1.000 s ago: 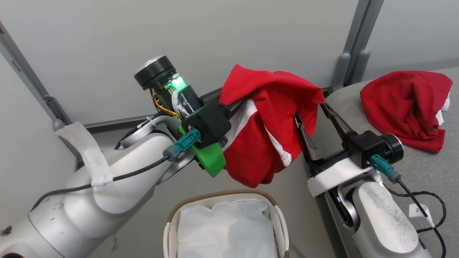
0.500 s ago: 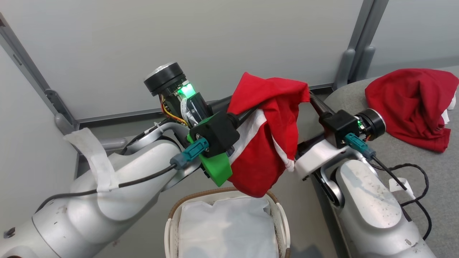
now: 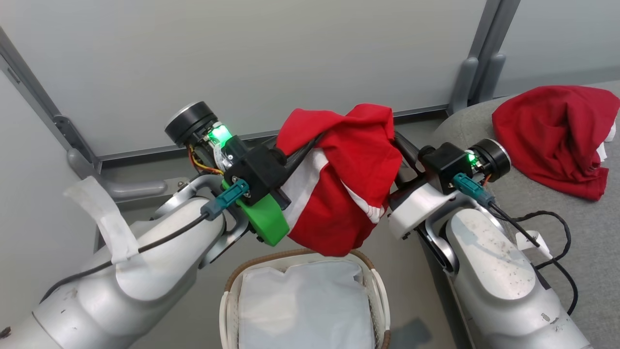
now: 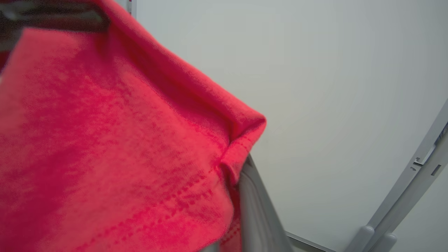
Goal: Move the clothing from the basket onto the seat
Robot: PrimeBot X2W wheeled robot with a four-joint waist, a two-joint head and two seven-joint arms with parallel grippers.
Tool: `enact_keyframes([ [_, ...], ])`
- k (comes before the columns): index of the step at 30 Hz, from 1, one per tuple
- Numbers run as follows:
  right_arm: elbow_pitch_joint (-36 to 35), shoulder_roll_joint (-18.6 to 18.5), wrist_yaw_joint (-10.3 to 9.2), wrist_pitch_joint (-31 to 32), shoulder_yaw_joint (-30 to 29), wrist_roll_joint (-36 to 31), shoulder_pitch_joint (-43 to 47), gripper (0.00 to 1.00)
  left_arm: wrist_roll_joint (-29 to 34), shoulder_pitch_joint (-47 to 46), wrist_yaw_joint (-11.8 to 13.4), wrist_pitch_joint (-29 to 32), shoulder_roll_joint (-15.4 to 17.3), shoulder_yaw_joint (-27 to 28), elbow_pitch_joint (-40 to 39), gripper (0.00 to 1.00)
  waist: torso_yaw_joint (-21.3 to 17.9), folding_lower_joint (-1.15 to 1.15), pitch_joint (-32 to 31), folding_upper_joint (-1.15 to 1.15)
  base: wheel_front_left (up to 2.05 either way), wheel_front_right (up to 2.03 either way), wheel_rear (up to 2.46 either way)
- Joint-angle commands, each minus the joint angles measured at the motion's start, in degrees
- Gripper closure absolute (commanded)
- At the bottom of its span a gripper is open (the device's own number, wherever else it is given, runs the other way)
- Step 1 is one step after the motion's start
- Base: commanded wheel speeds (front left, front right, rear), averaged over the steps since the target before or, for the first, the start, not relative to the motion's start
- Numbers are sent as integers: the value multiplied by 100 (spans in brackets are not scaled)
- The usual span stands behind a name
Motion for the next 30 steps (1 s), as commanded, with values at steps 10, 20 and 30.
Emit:
enact_keyframes([
  [10,-205,-28,-8,-12,-534,-266,27,100,-556,880,299,-244,-195,360,281,0,-45,0,124,0,0,0,0],
  [20,-447,-51,-8,-12,-986,-514,122,100,-410,2118,333,-276,-791,1250,247,0,-76,0,278,0,0,0,0],
  [30,-565,-58,-8,-12,-1261,-597,226,100,221,3170,19,-272,-1312,2028,442,0,-216,0,425,0,0,0,0],
])
